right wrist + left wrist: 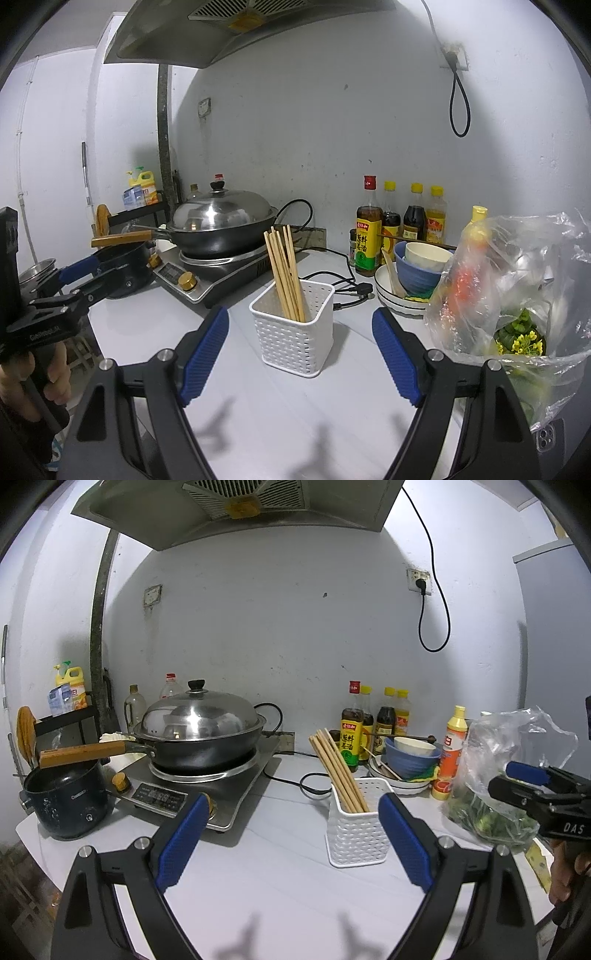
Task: Organize utensils
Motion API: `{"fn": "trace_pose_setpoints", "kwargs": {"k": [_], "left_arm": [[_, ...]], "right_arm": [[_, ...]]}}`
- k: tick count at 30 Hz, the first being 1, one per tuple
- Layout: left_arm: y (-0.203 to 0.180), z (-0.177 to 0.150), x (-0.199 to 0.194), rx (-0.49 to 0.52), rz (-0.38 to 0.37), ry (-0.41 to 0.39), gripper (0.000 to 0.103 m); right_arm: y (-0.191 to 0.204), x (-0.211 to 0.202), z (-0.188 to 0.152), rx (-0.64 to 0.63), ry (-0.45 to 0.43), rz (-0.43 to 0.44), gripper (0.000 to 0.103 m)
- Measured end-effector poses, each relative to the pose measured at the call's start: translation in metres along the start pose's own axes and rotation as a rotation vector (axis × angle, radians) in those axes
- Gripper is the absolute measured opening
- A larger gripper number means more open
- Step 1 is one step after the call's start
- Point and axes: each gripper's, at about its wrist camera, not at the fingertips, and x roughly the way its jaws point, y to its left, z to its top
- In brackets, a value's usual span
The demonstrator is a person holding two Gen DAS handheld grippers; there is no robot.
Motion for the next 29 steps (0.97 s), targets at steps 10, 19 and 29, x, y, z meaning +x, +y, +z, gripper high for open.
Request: {"fn": "trace_pose_setpoints", "kwargs": {"k": [10,19,29], "left_arm": [[0.000,0.004,0.002,-0.003,-0.009,-0.003,0.093],[0.002,0.006,0.002,-0.010,-0.003,-0.008,0.093],[0.001,0.007,0.008,-0.009,0.001,-0.001,0.093]], "right_arm": [[-0.006,-0.001,0.002,0.007,-0.006,-0.011,0.079],[0.000,0.002,0.006,-0.008,-0.007,-0.006,0.079],[-0.003,0.010,0.007,-0.011,0.003,0.001,0.079]]}}
